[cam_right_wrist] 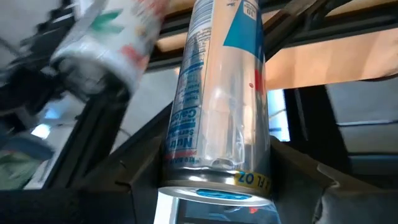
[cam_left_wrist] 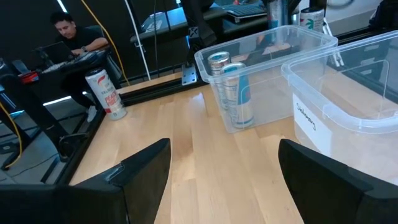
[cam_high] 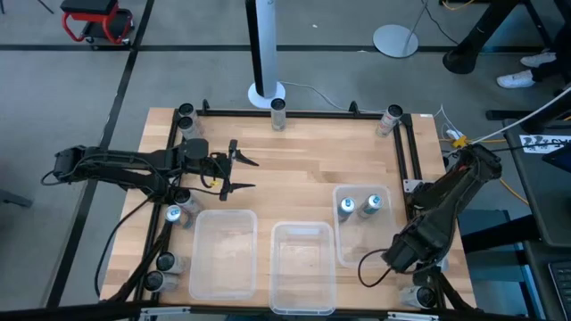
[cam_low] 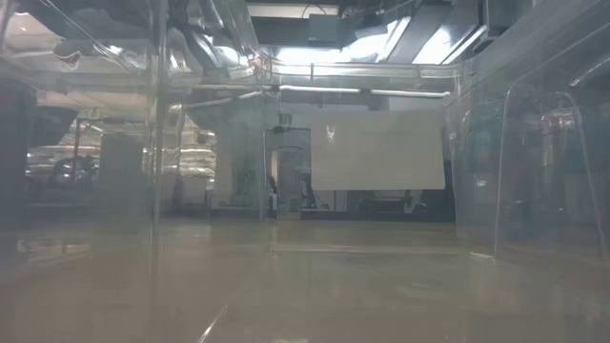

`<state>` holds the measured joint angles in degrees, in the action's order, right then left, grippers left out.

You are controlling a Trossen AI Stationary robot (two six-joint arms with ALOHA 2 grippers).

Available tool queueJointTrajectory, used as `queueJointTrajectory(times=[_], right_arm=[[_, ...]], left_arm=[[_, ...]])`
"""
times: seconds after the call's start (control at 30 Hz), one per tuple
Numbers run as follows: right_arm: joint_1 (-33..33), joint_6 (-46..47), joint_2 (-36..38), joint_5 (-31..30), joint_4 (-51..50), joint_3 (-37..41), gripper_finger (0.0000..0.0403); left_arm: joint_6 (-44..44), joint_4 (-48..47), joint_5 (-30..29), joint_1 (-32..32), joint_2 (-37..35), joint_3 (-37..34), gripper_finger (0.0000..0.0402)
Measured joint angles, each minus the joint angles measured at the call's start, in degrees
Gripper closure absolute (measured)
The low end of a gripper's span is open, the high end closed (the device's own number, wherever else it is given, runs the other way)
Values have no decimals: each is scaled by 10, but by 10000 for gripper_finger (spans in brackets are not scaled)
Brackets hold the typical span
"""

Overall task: Sort soda cans
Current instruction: Put the bottom blue soda can into the right transparent bin

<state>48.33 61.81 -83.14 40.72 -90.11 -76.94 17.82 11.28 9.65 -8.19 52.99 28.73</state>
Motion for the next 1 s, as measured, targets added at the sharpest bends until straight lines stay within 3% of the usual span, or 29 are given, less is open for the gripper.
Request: queueJointTrajectory(times=[0.17, 0.4, 1.0], right_arm=[[1, 45, 23, -21, -1, -65, 172], [0, 78, 45, -137, 1, -138, 172], [0, 55, 53, -210, 1, -146, 172]], left_arm=[[0, 1, 0, 0, 0, 0, 114], [0, 1, 0, 0, 0, 0, 114], [-4, 4, 0, 0, 0, 0, 114]])
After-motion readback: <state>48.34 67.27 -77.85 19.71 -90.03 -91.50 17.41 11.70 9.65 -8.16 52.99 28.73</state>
